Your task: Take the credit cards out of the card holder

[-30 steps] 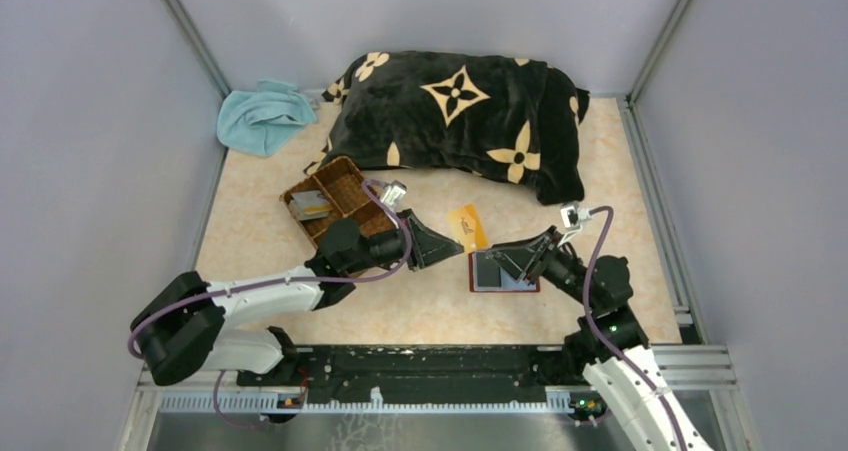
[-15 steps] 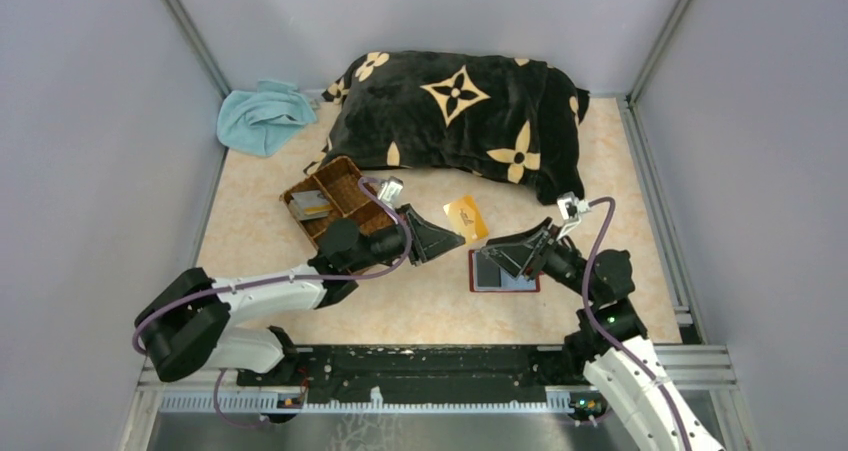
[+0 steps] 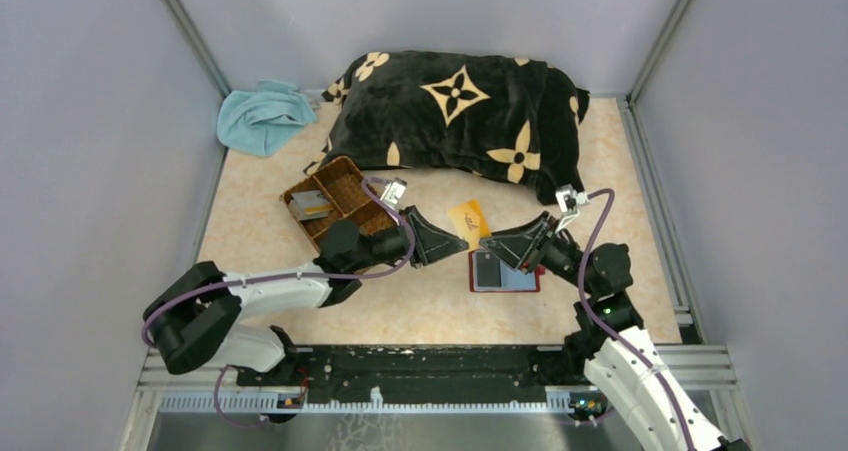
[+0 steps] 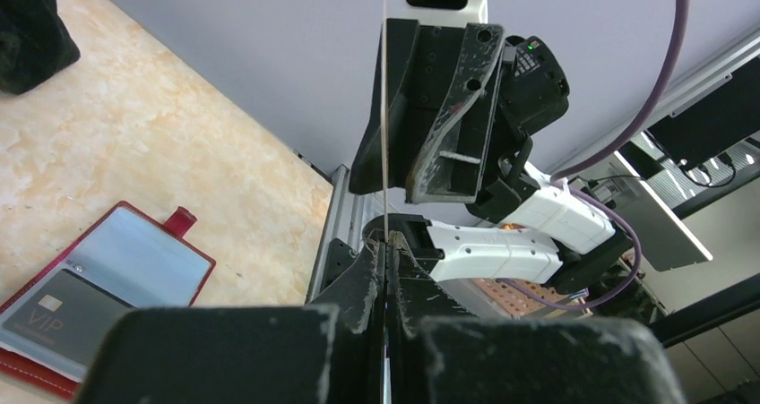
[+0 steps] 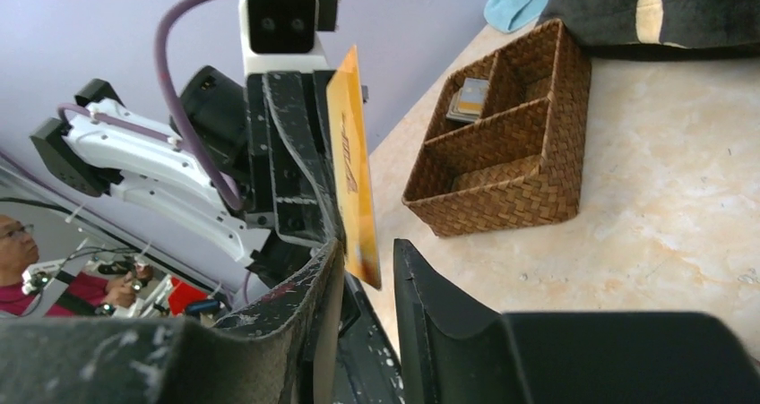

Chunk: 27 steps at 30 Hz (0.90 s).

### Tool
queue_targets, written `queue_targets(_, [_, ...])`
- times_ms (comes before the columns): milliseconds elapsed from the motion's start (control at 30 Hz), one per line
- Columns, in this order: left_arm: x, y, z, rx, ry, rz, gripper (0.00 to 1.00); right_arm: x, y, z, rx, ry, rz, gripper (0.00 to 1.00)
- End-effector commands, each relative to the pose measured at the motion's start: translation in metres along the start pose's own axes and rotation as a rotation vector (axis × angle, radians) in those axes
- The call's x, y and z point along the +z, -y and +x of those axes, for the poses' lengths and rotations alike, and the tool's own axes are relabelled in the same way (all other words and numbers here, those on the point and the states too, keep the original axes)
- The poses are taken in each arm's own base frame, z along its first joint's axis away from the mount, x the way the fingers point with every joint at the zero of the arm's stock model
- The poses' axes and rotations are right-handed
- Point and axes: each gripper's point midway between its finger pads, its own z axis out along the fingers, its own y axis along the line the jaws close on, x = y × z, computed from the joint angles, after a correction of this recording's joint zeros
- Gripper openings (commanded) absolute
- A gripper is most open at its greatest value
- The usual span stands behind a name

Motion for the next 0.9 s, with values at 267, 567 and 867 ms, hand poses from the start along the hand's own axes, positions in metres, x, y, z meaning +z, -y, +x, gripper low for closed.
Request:
queue_targets(267, [0.001, 0.010, 0.010, -0.018, -0.031, 0.073, 0.00, 0.001, -0.026, -0.019, -0.030, 0.057, -0.090, 0.00])
queue_targets(567, [0.001, 0.017, 0.010, 0.121, -0.112, 0.067, 0.44, 0.001, -0.015, -0.002, -0.044, -0.087, -0.023, 0.00])
queue_targets(867, [-0.009, 0.024, 0.008, 0.294, -0.263, 0.052, 0.54, -0.014, -0.038, 0.028, -0.067, -0.331, -0.143, 0.00])
